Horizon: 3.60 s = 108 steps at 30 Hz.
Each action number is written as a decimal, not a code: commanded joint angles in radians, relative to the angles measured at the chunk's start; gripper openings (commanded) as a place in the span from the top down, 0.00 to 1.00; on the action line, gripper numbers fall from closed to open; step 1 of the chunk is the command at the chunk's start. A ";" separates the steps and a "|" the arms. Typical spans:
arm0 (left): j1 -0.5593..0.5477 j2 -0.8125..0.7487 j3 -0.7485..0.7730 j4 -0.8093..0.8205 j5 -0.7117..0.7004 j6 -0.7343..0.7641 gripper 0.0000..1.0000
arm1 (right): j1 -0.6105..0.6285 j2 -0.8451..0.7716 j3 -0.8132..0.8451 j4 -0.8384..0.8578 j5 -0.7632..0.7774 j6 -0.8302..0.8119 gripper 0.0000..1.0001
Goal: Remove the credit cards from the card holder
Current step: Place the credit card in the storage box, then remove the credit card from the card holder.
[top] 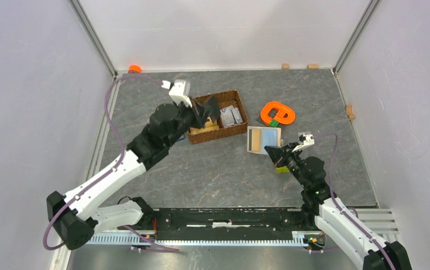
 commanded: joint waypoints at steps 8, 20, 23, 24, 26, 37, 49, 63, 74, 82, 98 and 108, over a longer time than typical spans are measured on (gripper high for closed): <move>-0.001 0.391 0.492 -0.381 -0.577 0.879 0.98 | -0.004 -0.094 0.024 0.031 0.047 -0.038 0.98; 0.021 0.856 0.751 -0.629 -0.626 1.292 0.98 | -0.003 -0.082 0.016 0.053 0.023 -0.018 0.99; 0.041 0.922 0.777 -0.629 -0.614 1.318 0.98 | -0.003 -0.086 0.015 0.055 0.021 -0.015 0.99; 0.046 0.939 0.788 -0.632 -0.607 1.323 0.98 | -0.003 -0.089 0.015 0.055 0.022 -0.015 0.99; 0.054 0.982 0.806 -0.632 -0.597 1.331 0.98 | -0.003 -0.087 0.013 0.056 0.025 -0.016 0.99; 0.062 1.075 0.818 -0.511 -0.550 1.419 0.98 | -0.003 -0.072 0.014 0.067 0.021 -0.013 0.99; 0.046 0.964 0.764 -0.506 -0.464 1.345 0.63 | -0.003 -0.075 0.022 0.048 0.036 -0.024 0.99; -0.156 0.621 0.699 -0.617 -0.371 0.489 0.00 | -0.004 -0.018 0.019 0.121 -0.052 -0.018 0.99; -0.153 0.089 -0.157 -0.051 -0.272 0.019 0.00 | -0.003 -0.023 0.007 0.158 -0.093 -0.014 0.98; -0.133 -0.021 -0.372 0.226 -0.141 -0.019 0.00 | -0.003 0.094 -0.023 0.339 -0.106 0.148 0.99; -0.045 -0.070 -0.604 0.594 0.051 -0.178 0.00 | -0.004 0.141 -0.020 0.362 -0.157 0.151 1.00; -0.046 -0.046 -0.641 0.736 0.148 -0.184 0.00 | -0.003 0.139 -0.034 0.458 -0.250 0.166 1.00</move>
